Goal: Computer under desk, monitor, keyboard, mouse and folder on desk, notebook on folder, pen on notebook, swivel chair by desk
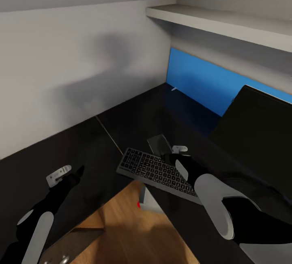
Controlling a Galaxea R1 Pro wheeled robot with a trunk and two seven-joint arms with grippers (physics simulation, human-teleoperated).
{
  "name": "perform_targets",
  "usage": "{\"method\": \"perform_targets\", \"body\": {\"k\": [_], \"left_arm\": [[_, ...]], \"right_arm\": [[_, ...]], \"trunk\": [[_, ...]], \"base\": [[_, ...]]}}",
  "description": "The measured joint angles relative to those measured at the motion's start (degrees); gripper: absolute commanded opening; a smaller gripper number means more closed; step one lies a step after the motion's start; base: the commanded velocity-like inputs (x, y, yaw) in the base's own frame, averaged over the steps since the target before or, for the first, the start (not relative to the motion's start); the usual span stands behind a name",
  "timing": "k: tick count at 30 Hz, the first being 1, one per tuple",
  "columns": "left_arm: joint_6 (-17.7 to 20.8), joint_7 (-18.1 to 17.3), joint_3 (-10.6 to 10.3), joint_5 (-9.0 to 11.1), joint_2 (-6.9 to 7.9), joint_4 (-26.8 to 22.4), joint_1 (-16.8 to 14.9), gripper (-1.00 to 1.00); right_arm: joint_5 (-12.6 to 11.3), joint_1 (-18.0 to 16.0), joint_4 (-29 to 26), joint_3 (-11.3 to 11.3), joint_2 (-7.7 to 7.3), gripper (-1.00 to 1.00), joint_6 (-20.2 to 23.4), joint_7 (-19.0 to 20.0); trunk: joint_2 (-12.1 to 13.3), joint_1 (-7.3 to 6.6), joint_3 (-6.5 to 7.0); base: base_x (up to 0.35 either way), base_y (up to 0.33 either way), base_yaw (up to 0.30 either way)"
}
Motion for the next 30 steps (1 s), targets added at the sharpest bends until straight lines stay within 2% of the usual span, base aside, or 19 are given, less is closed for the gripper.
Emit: {"method": "perform_targets", "body": {"k": [19,23,30], "left_arm": [[0.0,0.0,0.0,0.0,-0.04,0.0,0.0,1.0],[0.1,0.0,0.0,0.0,-0.07,0.0,0.0,1.0],[2.8,0.0,0.0,0.0,-0.09,0.0,0.0,1.0]], "right_arm": [[0.0,0.0,0.0,-0.1,0.0,1.0,0.0,0.0],[-0.1,0.0,0.0,-0.1,0.0,1.0,0.0,0.0],[0.0,0.0,0.0,-0.1,0.0,1.0,0.0,0.0]], "trunk": [[0.0,0.0,0.0],[0.0,-0.01,0.0],[0.0,-0.02,0.0]], "base": [[-0.207,0.011,0.0],[-0.091,0.024,0.0],[-0.017,0.004,0.0]]}}
